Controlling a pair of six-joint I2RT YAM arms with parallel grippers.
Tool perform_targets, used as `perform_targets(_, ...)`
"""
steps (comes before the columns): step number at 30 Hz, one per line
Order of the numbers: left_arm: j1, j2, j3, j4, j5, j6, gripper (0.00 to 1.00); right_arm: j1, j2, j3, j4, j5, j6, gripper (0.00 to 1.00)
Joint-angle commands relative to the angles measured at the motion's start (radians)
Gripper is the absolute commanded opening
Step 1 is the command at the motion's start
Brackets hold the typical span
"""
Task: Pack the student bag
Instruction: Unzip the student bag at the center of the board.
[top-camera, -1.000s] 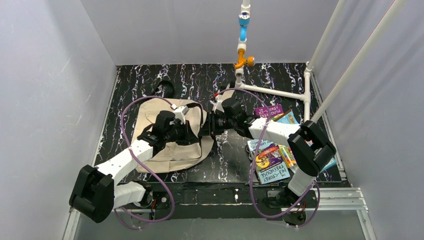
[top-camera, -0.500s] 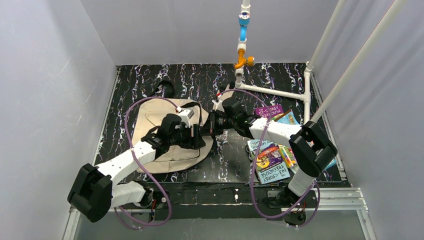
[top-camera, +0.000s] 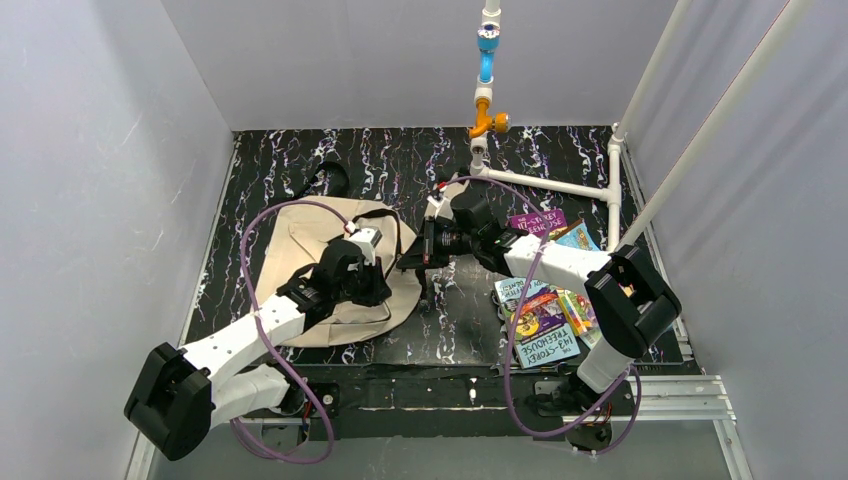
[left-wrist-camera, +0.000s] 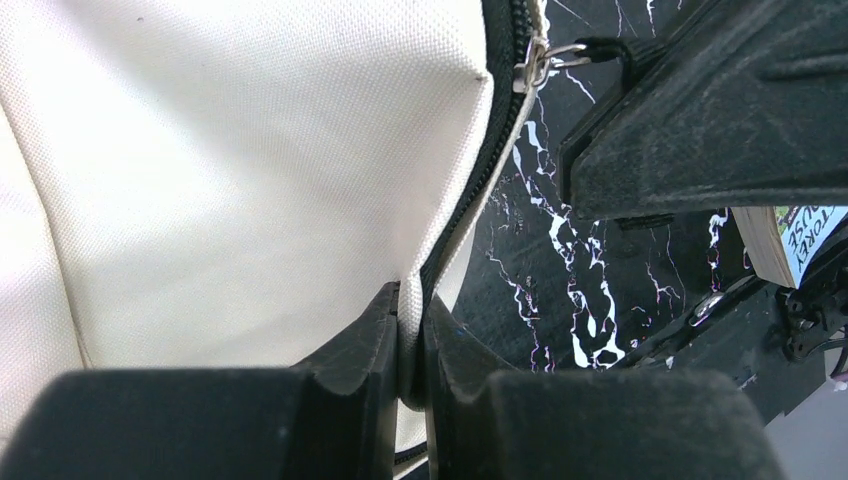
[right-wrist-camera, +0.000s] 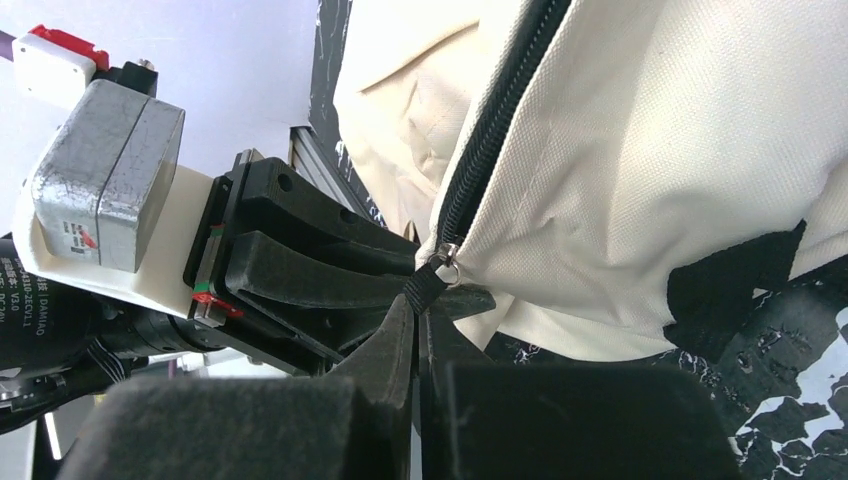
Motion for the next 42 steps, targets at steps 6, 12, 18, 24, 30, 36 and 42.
perform_targets(6, -0.001, -0.009, -0.023, 0.016, 0.004, 0.011, 0.00, -0.009, -0.034, 0.034, 0.052, -0.017, -0.045, 0.01)
perform_targets(12, -0.001, -0.001, -0.035, -0.023, -0.021, 0.028, 0.00, -0.065, -0.080, 0.095, -0.015, 0.070, -0.066, 0.01)
perform_targets(18, -0.001, 0.008, -0.045, -0.052, -0.014, 0.054, 0.00, -0.118, -0.043, 0.160, 0.010, 0.108, -0.072, 0.01)
perform_targets(24, -0.001, 0.022, -0.041, -0.066, 0.025, 0.059, 0.00, -0.179, 0.057, 0.282, 0.052, 0.056, -0.049, 0.01)
perform_targets(30, -0.001, 0.010, -0.008, -0.059, 0.062, 0.065, 0.00, -0.175, 0.100, 0.283, 0.060, -0.062, -0.051, 0.01)
perform_targets(36, 0.000, 0.011, 0.063, -0.069, 0.143, 0.033, 0.41, -0.164, 0.063, 0.249, -0.033, -0.096, -0.127, 0.01)
perform_targets(42, 0.026, 0.009, 0.101, -0.055, 0.123, 0.035, 0.41, -0.154, 0.036, 0.245, -0.068, -0.106, -0.128, 0.07)
